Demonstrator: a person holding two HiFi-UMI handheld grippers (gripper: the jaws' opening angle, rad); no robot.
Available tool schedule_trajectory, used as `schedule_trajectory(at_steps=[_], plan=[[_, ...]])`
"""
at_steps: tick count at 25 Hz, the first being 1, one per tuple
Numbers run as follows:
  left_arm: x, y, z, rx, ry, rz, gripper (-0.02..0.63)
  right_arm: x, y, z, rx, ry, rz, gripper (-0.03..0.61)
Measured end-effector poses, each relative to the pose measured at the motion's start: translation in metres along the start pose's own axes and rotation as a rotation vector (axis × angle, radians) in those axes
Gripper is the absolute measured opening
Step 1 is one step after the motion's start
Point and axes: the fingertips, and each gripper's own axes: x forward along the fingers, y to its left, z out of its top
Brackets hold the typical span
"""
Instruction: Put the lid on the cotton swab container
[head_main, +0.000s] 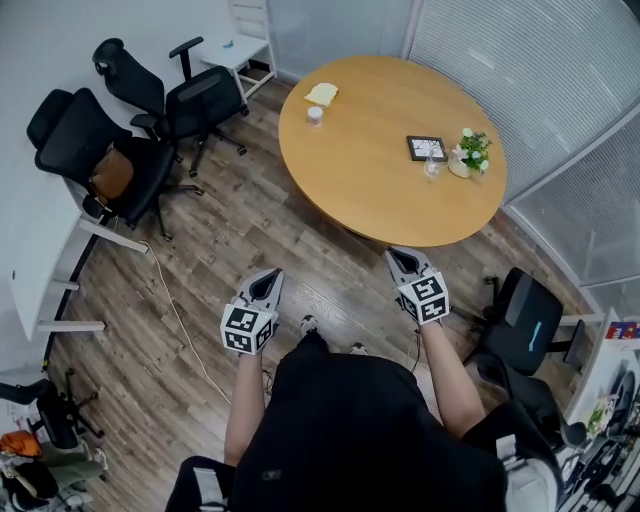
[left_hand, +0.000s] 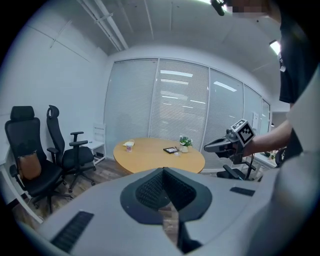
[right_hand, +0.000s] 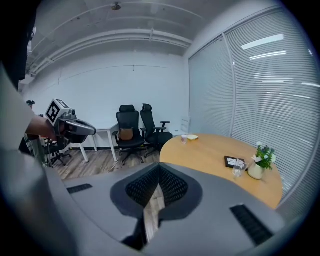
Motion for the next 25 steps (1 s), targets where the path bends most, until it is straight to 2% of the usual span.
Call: schedule_trajectory(at_steps=[15, 25], plan=[[0.026, 0.084, 0.011, 0.027, 0.019, -0.122, 0.006, 0.057, 0.015, 0.012, 0.041, 0.042, -0.106, 0.005], [0.036, 0.11, 0.015, 0.025, 0.041, -0.142, 0.006, 0.088, 0.015, 0.027, 0.049, 0.047, -0.103, 0.005]])
